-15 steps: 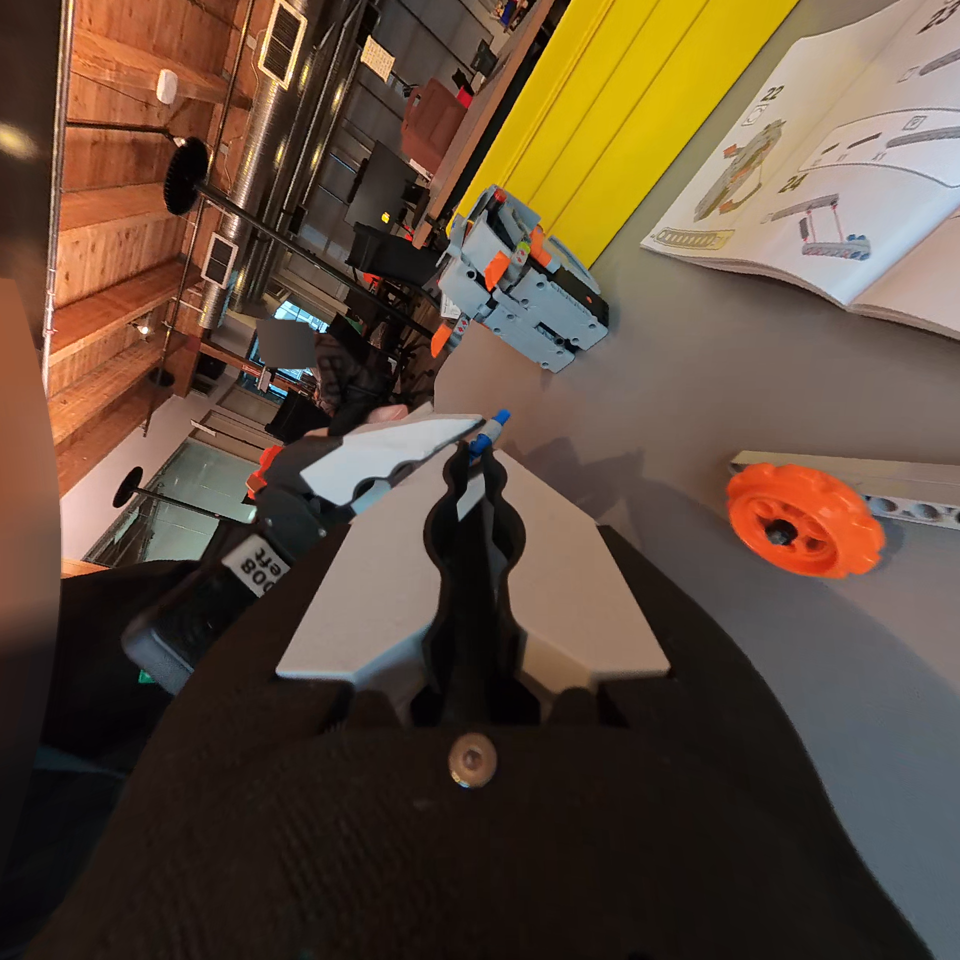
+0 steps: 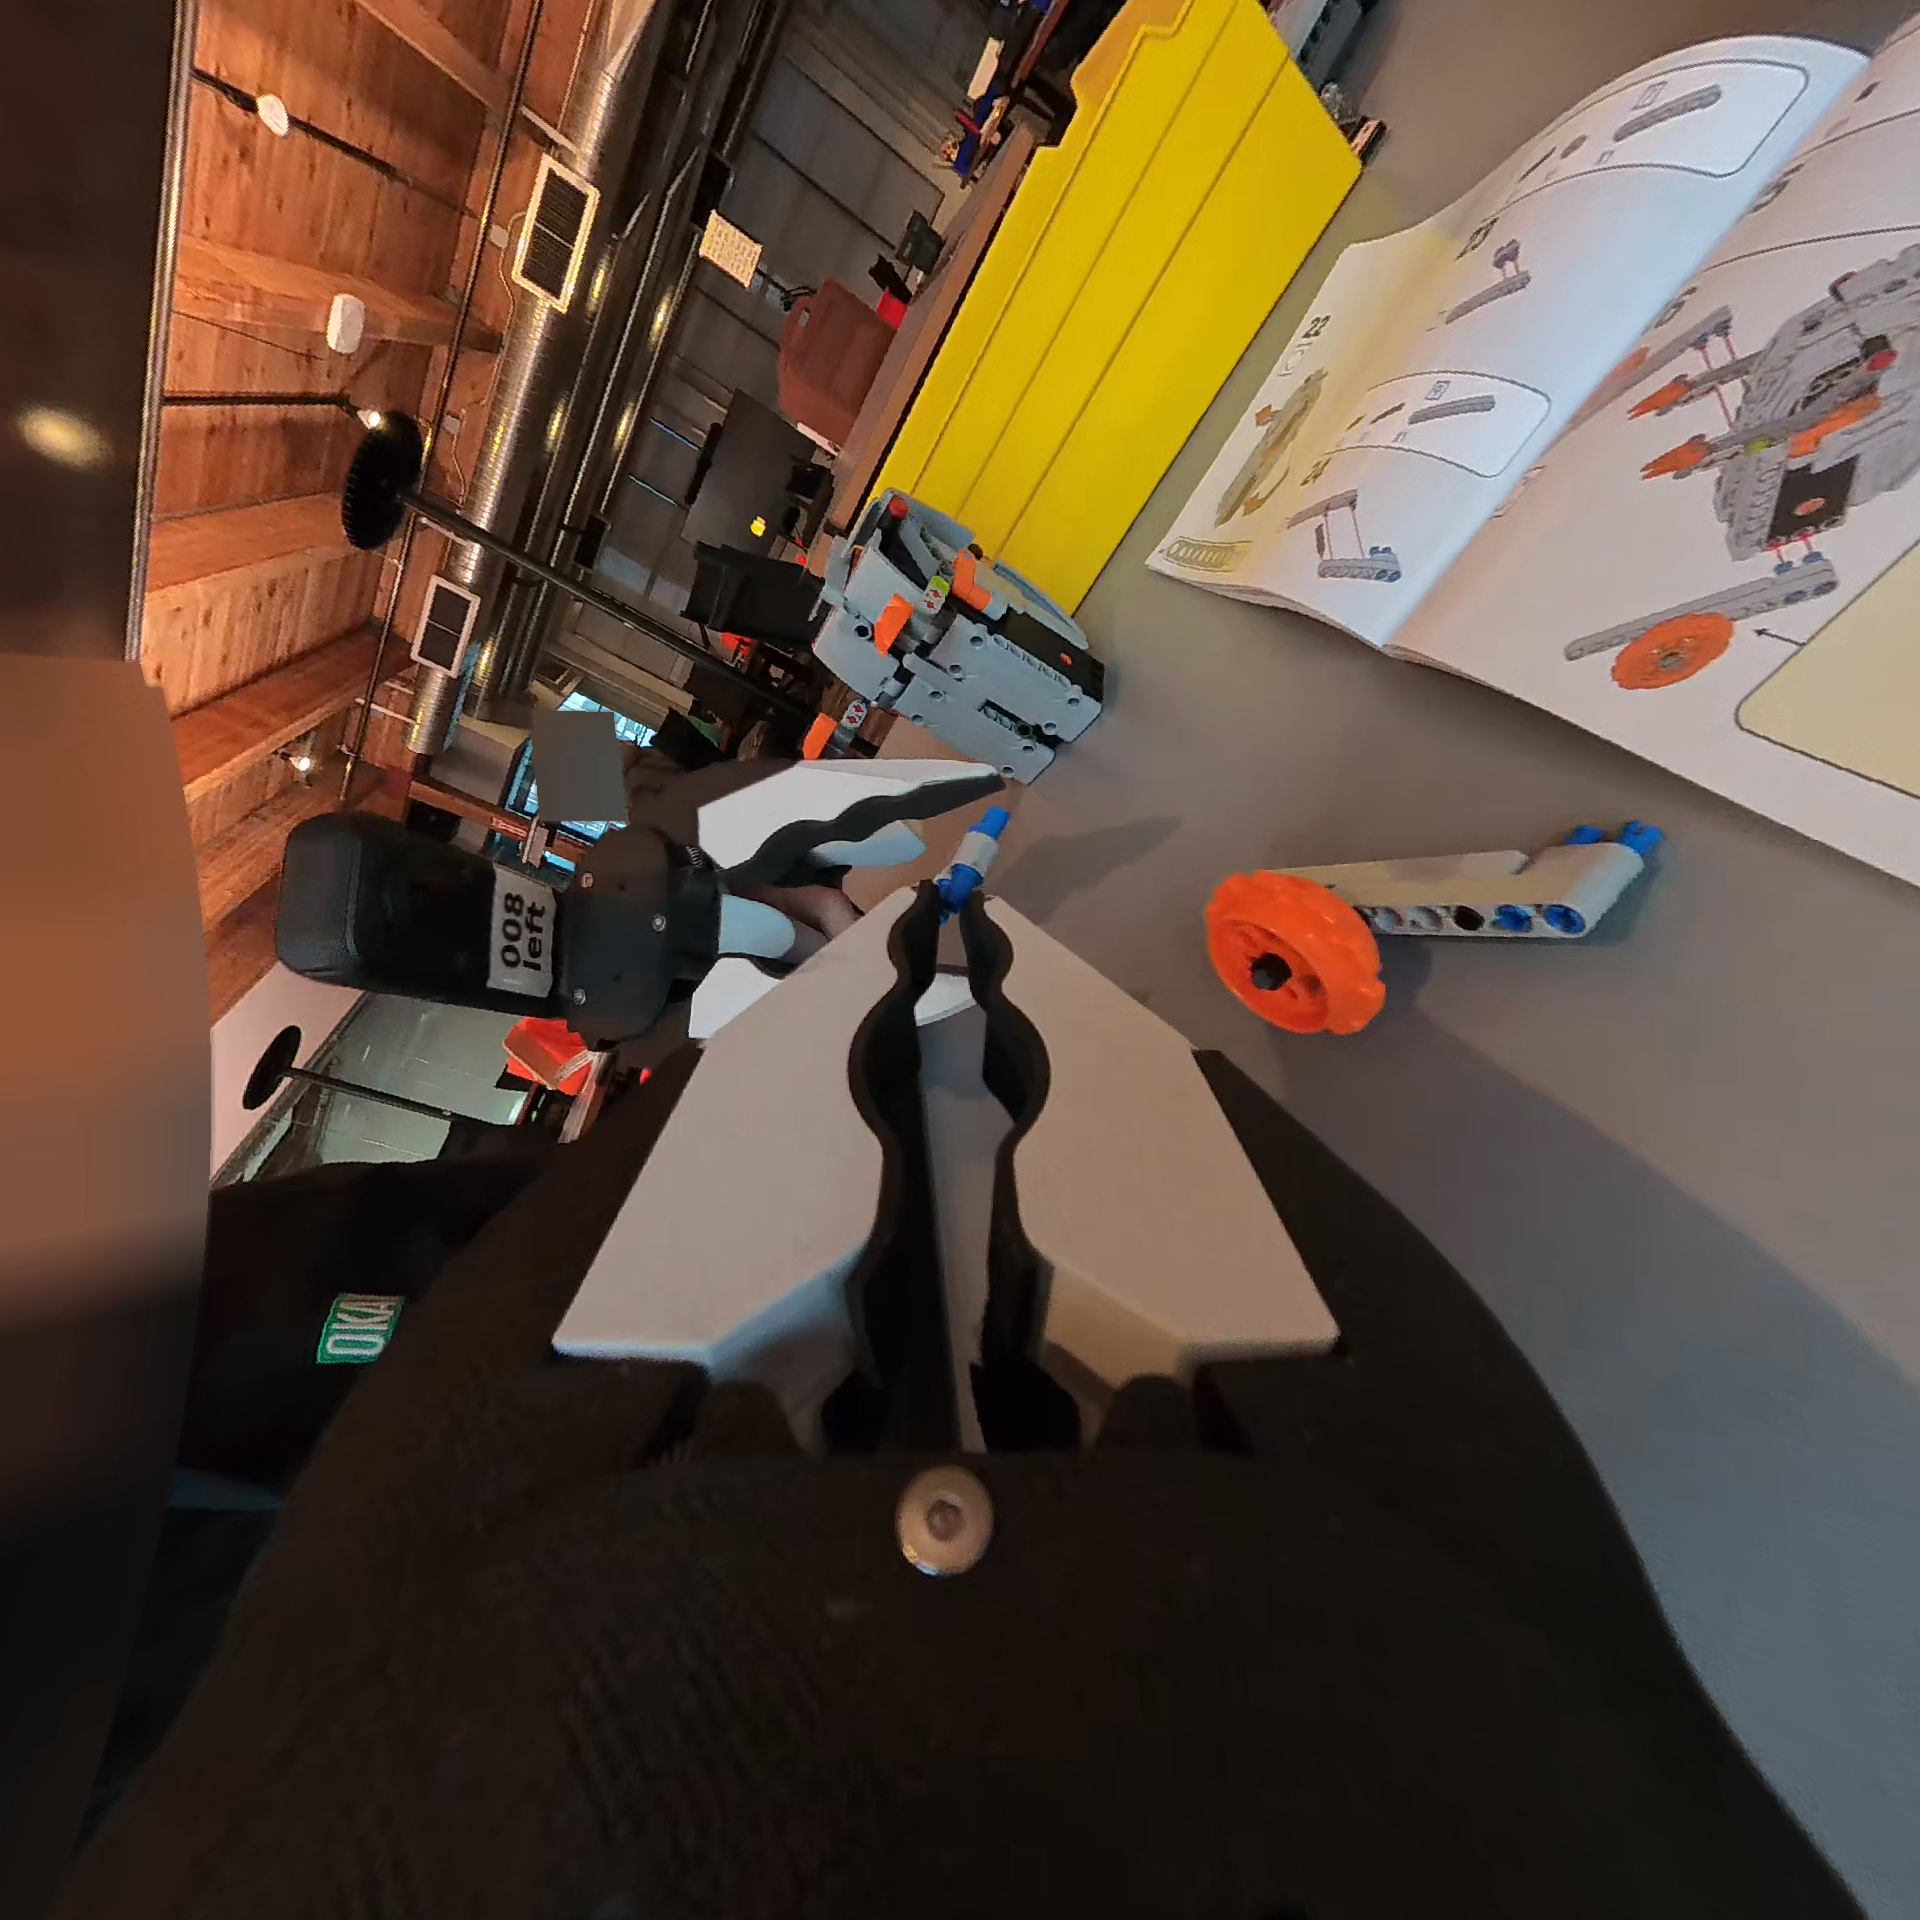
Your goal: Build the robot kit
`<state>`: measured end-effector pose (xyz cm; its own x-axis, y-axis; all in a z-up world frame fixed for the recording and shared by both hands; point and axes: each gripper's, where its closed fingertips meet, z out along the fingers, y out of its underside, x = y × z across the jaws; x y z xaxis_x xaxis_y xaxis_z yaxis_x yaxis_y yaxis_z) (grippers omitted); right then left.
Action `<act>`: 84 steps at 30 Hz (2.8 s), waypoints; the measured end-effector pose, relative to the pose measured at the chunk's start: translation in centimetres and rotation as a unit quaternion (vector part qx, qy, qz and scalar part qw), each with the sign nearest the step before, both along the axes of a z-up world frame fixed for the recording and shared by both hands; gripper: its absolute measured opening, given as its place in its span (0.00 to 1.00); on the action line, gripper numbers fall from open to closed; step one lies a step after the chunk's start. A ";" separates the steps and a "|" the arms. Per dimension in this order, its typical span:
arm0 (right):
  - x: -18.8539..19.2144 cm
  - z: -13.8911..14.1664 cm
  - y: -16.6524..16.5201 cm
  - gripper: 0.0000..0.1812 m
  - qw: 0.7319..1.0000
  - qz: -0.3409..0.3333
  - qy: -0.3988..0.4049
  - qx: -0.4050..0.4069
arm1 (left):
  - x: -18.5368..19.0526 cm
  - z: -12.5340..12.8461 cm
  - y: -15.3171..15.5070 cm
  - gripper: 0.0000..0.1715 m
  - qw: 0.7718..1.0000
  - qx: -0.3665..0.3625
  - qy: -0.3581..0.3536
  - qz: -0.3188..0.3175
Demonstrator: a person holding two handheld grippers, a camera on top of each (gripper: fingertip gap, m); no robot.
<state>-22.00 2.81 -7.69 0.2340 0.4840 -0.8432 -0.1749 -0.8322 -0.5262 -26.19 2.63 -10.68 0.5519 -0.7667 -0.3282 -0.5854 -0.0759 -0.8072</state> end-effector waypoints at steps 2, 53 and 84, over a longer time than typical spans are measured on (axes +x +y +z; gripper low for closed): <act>-0.3 -0.1 -0.2 0.01 1.000 0.006 -0.005 0.002 | -0.2 -0.1 0.2 0.29 1.000 -0.003 0.002 0.005; -4.3 -0.4 -4.6 0.20 0.890 0.127 -0.222 0.378 | -1.9 6.5 -5.1 0.03 0.849 -0.295 -0.388 -0.203; -3.3 -9.0 -4.5 0.08 0.756 0.265 -0.559 0.215 | -3.2 6.0 -4.7 0.03 0.843 -0.295 -0.413 -0.178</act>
